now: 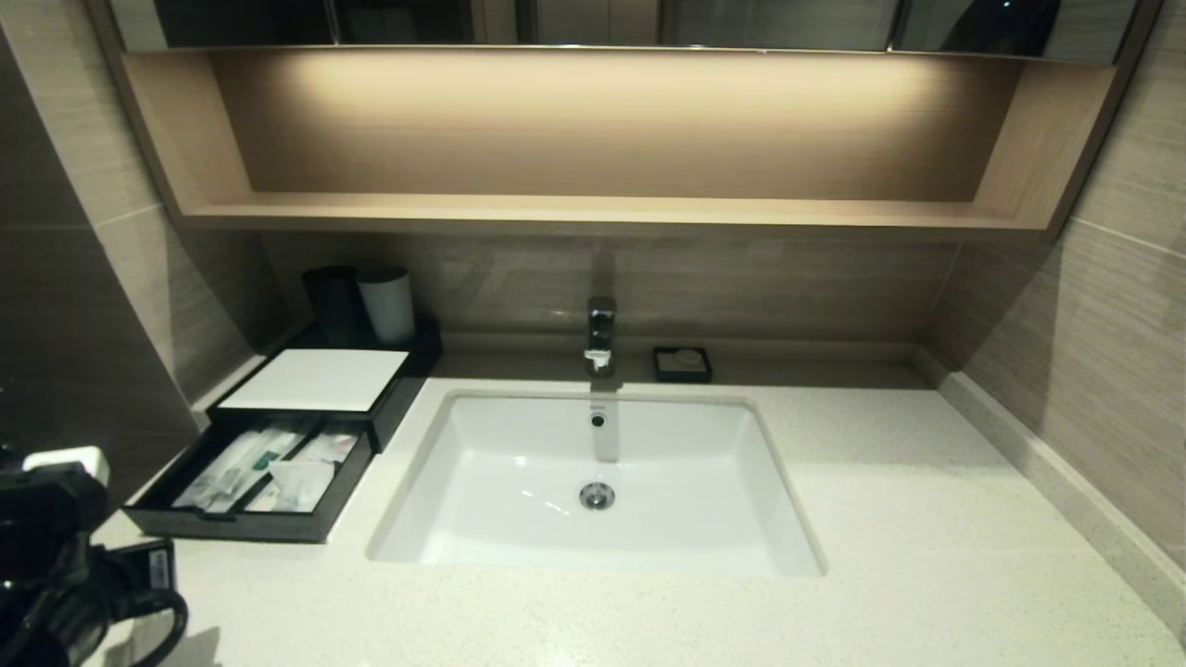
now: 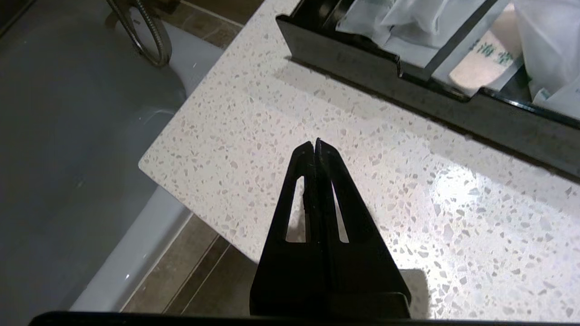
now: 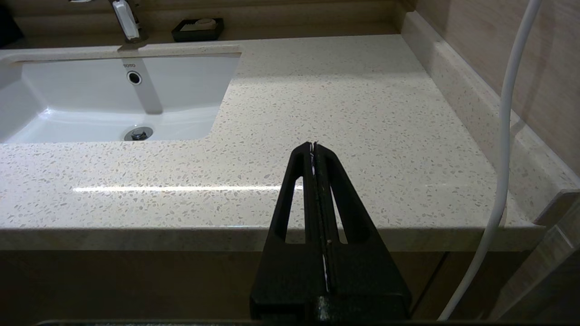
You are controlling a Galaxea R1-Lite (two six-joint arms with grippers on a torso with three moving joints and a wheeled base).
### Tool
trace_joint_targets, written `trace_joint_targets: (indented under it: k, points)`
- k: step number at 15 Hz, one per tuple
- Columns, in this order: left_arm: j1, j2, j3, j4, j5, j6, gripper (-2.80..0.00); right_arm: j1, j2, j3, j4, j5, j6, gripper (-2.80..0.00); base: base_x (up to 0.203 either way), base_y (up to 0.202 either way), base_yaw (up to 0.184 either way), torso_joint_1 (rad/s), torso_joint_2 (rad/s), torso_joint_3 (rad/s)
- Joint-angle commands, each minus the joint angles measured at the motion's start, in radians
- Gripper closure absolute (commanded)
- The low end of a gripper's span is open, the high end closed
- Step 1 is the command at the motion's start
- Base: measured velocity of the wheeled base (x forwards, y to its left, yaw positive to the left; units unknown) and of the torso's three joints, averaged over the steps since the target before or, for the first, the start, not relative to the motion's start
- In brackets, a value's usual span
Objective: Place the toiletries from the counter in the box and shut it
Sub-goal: Close the drawer
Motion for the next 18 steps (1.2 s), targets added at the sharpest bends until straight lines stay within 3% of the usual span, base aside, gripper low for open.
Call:
trace_joint_targets:
  k: [1,14,18]
  points:
    - [0.000,0.025,0.010,-0.004,-0.014,-0.022,0.00,0.000,0.000,0.000,0.000,0.000,0.000,0.00,0.000,0.000,0.000,0.000,0.00,0.000]
    - [-0.009,0.175,-0.045,-0.013,-0.120,-0.149,0.00,0.000,0.000,0.000,0.000,0.000,0.000,0.00,0.000,0.000,0.000,0.000,0.00,0.000]
    - [-0.009,0.193,-0.068,-0.013,-0.123,-0.179,0.00,0.000,0.002,0.000,0.000,0.000,0.000,0.00,0.000,0.000,0.000,0.000,0.00,0.000]
